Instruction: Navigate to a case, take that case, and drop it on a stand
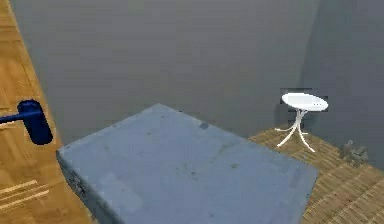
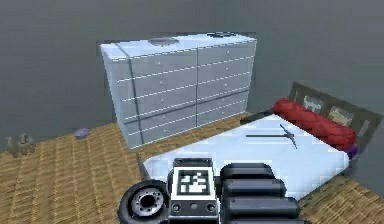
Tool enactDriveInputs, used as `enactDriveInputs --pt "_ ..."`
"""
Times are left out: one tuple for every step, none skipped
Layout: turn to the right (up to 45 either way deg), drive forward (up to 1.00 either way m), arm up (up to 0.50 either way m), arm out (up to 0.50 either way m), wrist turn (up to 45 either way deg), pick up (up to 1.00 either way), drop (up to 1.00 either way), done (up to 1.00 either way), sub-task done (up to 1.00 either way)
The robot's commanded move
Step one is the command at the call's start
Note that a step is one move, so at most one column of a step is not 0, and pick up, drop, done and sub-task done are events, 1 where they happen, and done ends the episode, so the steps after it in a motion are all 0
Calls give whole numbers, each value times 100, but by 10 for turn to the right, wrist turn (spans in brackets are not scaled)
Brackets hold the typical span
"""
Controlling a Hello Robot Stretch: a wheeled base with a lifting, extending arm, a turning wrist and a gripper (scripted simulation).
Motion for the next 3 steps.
enactDriveInputs --pt "0 25 0 0 0 0 0 0 0" --pt "300 0 0 0 0 0 0 0 0" --pt "30 0 0 0 0 0 0 0 0"
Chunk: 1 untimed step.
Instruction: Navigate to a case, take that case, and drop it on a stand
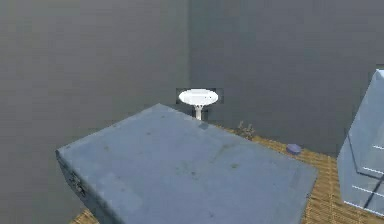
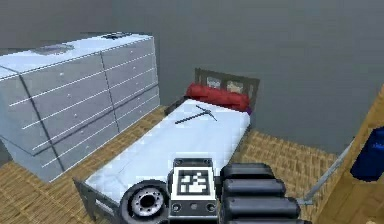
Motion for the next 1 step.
enactDriveInputs --pt "-150 0 0 0 0 0 0 0 0"
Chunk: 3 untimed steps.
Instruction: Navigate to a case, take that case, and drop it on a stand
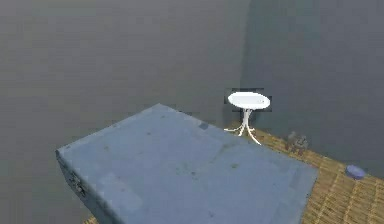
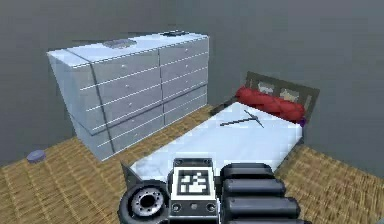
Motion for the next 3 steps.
enactDriveInputs --pt "0 20 0 0 0 0 0 0 0" --pt "150 0 0 0 0 0 0 0 0" --pt "0 100 0 0 0 0 0 0 0"
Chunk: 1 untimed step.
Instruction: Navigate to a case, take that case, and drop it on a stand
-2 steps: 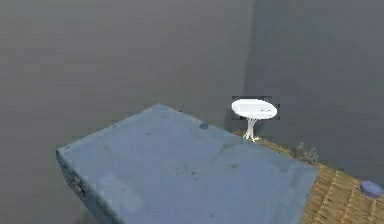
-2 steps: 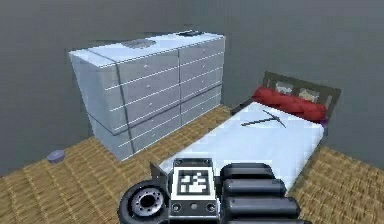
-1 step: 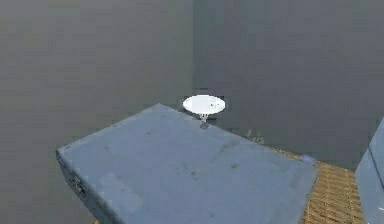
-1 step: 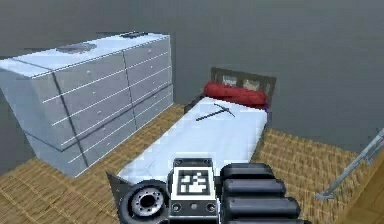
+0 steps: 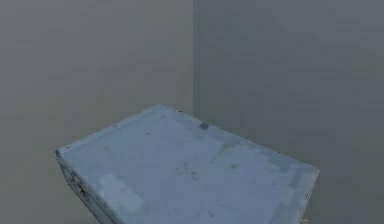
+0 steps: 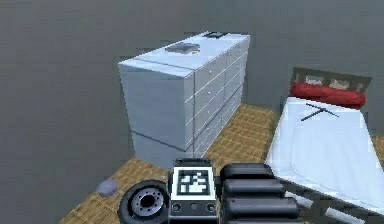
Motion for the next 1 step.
enactDriveInputs --pt "90 0 0 0 0 0 0 0 0"
